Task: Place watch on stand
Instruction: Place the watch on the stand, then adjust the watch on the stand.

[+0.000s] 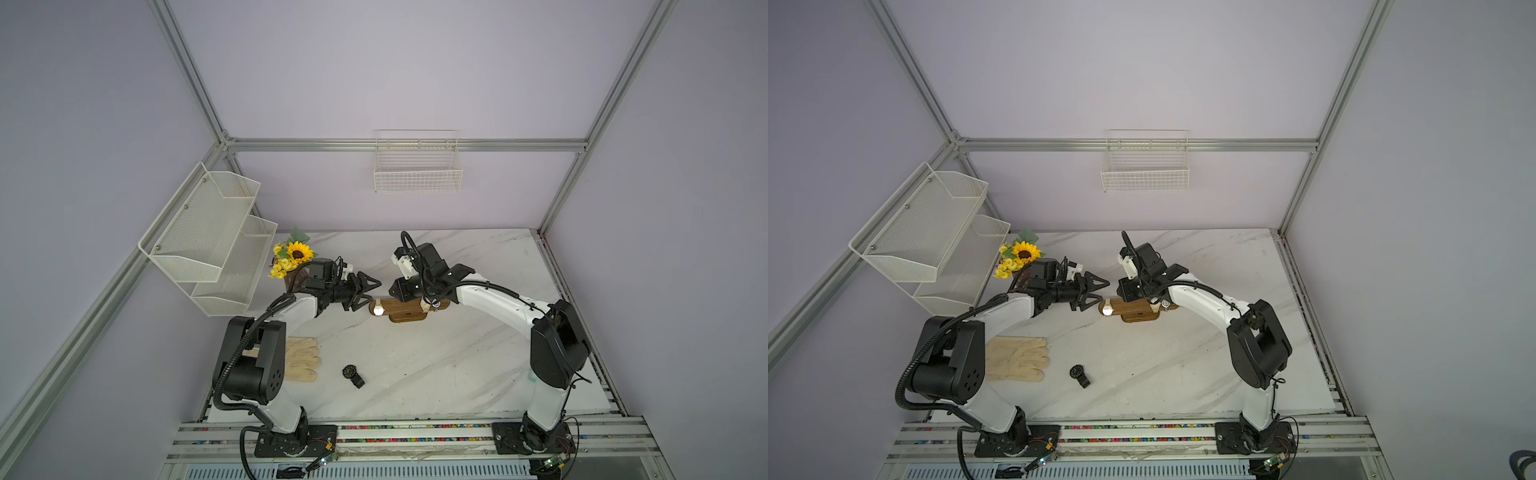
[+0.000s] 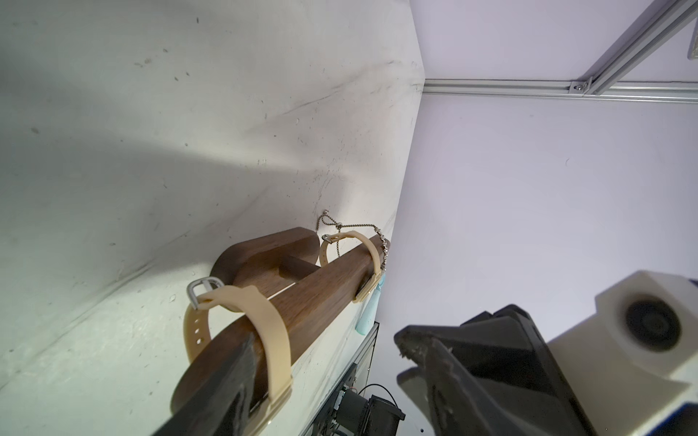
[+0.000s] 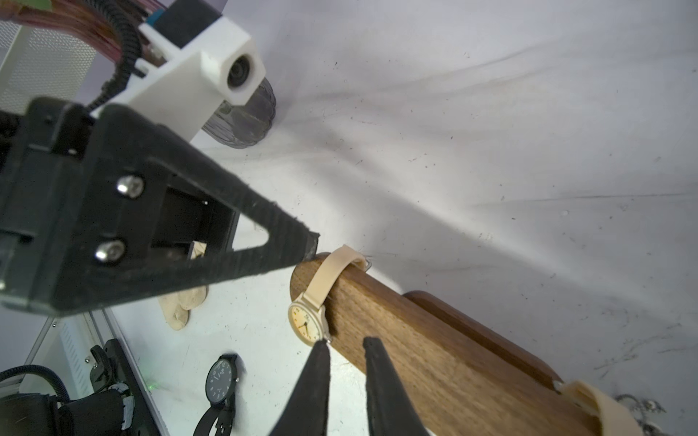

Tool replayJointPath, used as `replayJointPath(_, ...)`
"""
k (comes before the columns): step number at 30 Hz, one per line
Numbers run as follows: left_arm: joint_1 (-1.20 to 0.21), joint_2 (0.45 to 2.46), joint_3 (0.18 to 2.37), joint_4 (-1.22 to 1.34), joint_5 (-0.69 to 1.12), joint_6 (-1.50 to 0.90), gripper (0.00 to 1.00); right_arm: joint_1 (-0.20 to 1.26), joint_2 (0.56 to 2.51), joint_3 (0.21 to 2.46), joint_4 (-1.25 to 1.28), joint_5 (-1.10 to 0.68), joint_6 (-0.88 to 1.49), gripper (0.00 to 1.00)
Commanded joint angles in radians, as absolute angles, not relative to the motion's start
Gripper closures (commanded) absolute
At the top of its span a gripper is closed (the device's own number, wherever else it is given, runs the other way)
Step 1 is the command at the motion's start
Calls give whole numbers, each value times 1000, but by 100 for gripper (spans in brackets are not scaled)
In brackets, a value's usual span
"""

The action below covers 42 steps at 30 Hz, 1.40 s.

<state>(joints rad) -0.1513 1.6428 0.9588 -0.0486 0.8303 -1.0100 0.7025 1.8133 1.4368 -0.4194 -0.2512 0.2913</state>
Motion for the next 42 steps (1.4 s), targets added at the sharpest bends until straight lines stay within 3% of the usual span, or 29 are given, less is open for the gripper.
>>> replayJointPath(1,-145,1653,1022,-90,826,-955,30,766,1741,1337,-306,-212,360,79)
replayJointPath(10,-145,1605,1016,-175,805,-889,40,848,1654,1141,-109,-170,486,76)
replayJointPath(14,-146,1543,1024,-277,748,-825,44,838,1569,1171,-190,-94,457,76)
replayJointPath(23,-158,1481,1114,-504,619,-717,43,630,1481,1237,-382,-49,410,76)
replayJointPath(29,-224,1445,1108,-528,579,-745,44,402,1564,1250,-378,-156,419,77)
replayJointPath(42,-287,1442,1069,-528,532,-769,44,296,1761,1285,-332,-171,394,80)
